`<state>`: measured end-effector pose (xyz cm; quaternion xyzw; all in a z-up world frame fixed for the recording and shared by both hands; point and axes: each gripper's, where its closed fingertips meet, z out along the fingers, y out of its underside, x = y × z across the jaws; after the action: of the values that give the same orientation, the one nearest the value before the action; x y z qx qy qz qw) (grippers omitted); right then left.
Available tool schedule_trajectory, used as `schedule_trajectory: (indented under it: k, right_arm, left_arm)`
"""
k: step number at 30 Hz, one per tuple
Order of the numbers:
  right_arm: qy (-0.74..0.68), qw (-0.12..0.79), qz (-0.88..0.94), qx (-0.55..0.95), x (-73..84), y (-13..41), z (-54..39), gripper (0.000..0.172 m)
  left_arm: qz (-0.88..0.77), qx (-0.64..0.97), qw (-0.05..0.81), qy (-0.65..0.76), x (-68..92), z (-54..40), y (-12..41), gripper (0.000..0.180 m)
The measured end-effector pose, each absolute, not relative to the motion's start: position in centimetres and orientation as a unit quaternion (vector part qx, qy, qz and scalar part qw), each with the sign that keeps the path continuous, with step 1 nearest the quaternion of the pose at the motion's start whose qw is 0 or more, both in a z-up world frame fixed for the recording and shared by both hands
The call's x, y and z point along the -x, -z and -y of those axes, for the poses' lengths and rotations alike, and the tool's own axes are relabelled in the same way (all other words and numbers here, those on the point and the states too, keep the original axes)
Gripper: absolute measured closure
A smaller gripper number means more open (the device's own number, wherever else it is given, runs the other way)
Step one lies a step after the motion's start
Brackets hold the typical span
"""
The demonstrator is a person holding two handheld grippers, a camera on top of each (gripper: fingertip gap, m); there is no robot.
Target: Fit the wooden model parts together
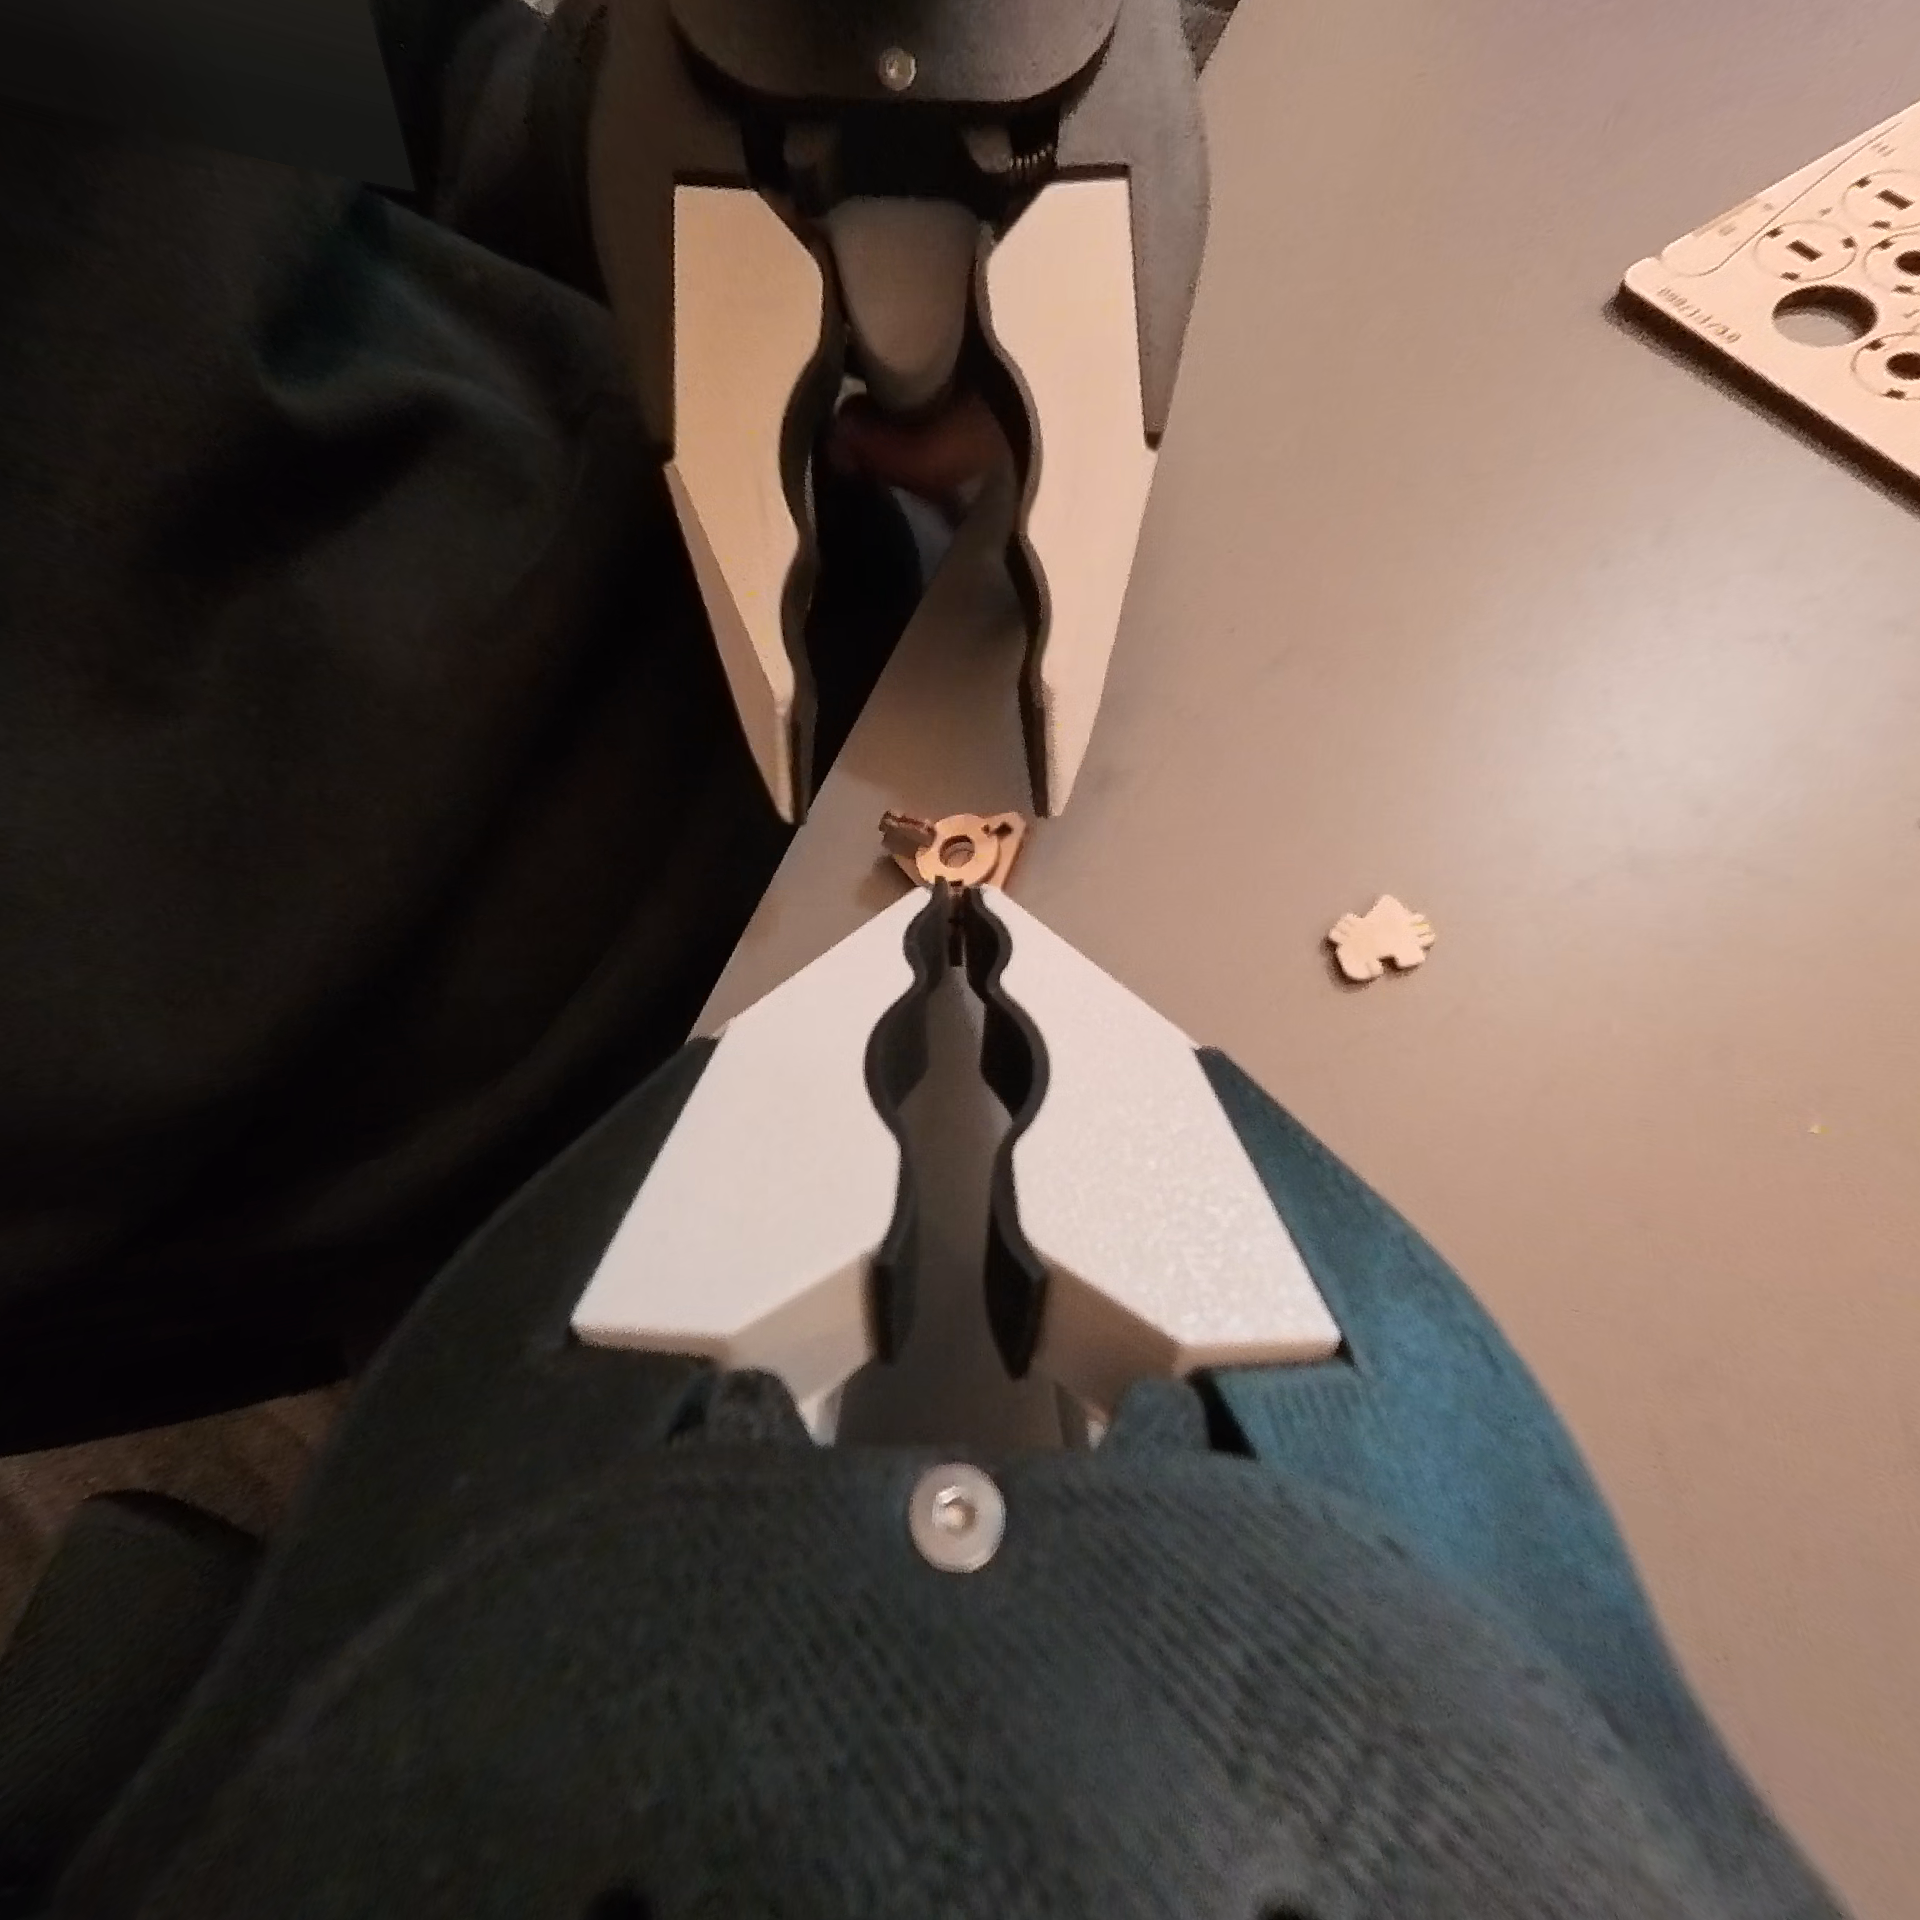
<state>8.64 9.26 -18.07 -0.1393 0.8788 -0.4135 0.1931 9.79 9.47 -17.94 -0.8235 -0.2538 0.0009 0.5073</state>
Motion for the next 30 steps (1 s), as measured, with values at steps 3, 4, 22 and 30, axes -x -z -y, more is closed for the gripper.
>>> schedule_trajectory:
  k: [3,4,22,30]
  right_arm:
    - [0.412,0.195,-0.879,0.143,-8.8,18.1,-9.2,0.171]
    - [0.411,0.195,-0.879,0.142,-8.8,18.1,-9.1,0.171]
    - [0.396,0.167,-0.888,0.164,-9.2,18.1,-8.7,0.171]
    - [0.385,0.167,-0.889,0.18,-9.5,18.2,-8.2,0.171]
  left_arm:
    - [0.248,0.842,0.478,0.013,-10.0,-9.4,18.4,0.136]
    - [0.246,0.847,0.471,0.013,-10.0,-9.4,18.6,0.137]
    - [0.243,0.84,0.484,0.036,-10.0,-9.5,18.4,0.156]
    - [0.238,0.84,0.485,0.047,-10.3,-9.5,18.4,0.158]
